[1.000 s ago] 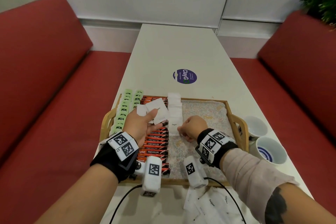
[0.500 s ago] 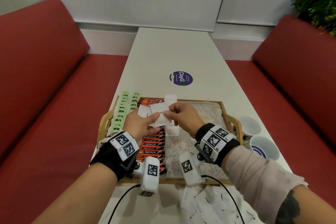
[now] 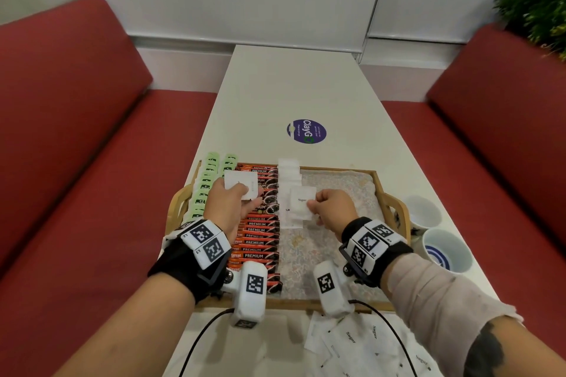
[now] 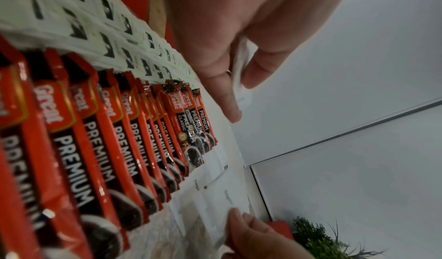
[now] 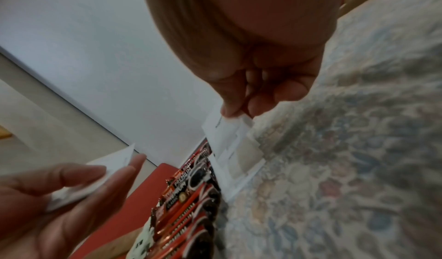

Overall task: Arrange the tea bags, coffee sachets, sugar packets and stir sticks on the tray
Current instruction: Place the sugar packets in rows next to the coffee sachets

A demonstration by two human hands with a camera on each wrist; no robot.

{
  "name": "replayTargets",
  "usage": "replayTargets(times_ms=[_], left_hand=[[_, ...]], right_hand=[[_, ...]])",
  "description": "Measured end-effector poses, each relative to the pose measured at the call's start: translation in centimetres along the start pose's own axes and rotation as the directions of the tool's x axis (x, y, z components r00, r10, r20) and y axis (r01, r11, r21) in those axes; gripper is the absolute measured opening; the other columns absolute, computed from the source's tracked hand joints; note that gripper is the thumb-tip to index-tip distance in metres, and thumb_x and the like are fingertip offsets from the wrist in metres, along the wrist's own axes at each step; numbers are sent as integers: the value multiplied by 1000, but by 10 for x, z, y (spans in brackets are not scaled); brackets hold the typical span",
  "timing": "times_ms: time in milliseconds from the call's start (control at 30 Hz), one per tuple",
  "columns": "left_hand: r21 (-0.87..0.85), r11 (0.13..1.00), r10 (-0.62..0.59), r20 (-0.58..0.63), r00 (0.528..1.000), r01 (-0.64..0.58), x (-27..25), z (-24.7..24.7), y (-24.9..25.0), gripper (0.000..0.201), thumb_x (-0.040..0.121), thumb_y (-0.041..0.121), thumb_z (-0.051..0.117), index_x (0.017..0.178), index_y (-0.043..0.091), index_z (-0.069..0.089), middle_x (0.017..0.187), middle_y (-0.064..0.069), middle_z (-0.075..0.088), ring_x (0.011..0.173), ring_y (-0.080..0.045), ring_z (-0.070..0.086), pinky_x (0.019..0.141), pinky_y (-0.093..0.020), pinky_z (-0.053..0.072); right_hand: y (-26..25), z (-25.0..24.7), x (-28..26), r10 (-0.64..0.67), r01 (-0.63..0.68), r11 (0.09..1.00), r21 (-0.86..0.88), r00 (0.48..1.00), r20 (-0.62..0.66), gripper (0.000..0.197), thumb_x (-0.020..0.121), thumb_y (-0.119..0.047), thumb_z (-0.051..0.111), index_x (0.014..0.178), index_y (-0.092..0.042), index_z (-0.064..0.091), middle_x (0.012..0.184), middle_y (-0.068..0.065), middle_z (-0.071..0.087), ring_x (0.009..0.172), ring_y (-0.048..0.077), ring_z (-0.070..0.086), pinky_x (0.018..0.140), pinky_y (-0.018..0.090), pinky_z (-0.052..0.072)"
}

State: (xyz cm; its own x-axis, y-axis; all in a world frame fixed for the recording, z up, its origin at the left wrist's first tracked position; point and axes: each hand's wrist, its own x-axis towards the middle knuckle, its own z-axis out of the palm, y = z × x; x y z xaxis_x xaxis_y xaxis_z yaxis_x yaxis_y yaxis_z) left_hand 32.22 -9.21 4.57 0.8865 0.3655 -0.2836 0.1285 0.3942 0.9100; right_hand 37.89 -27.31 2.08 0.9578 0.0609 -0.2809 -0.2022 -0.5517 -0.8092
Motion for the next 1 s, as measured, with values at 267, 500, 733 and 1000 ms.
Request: replayTargets(times_ms=[267,500,733,1000], left_hand=[[-7,1000,9,8,1000,-9,-4,3,0,26,96,-4,37,117,9,43,103,-7,60,88,-19,67,76,-28,58],[-28,1000,6,23,1000,-6,-8,4,2,22,96,-6,38,111,7,45,97,-7,60,86,-20,66,70,-26,58],[24,1000,-18,-10,1000,19,-5,0,-2,27,93,-5,50,119,0,47,110,-17,61,96,-29,64,66,-27,60],[147,989,23,38,999,-29,-4,-1,-3,14,87,-1,61,93,12,57,99,-11,66,85,-22,66,56,-20,57]], right_hand=[[7,12,-2,77,-63,986,-152,993,88,28,88,-15,65,63,-14,52,64,2,56,54,15,50,56,27,45],[3,16,1,81,-62,977,-202,993,88,30,84,-17,69,60,-16,51,66,1,58,59,14,51,68,28,47],[-2,16,0,92,-56,943,-329,991,95,24,85,-23,68,68,-11,56,91,15,71,83,28,67,79,36,55],[-27,7,-12,-205,205,976,69,979,-4,26,97,-30,48,91,-8,62,80,0,63,74,15,56,74,34,45]])
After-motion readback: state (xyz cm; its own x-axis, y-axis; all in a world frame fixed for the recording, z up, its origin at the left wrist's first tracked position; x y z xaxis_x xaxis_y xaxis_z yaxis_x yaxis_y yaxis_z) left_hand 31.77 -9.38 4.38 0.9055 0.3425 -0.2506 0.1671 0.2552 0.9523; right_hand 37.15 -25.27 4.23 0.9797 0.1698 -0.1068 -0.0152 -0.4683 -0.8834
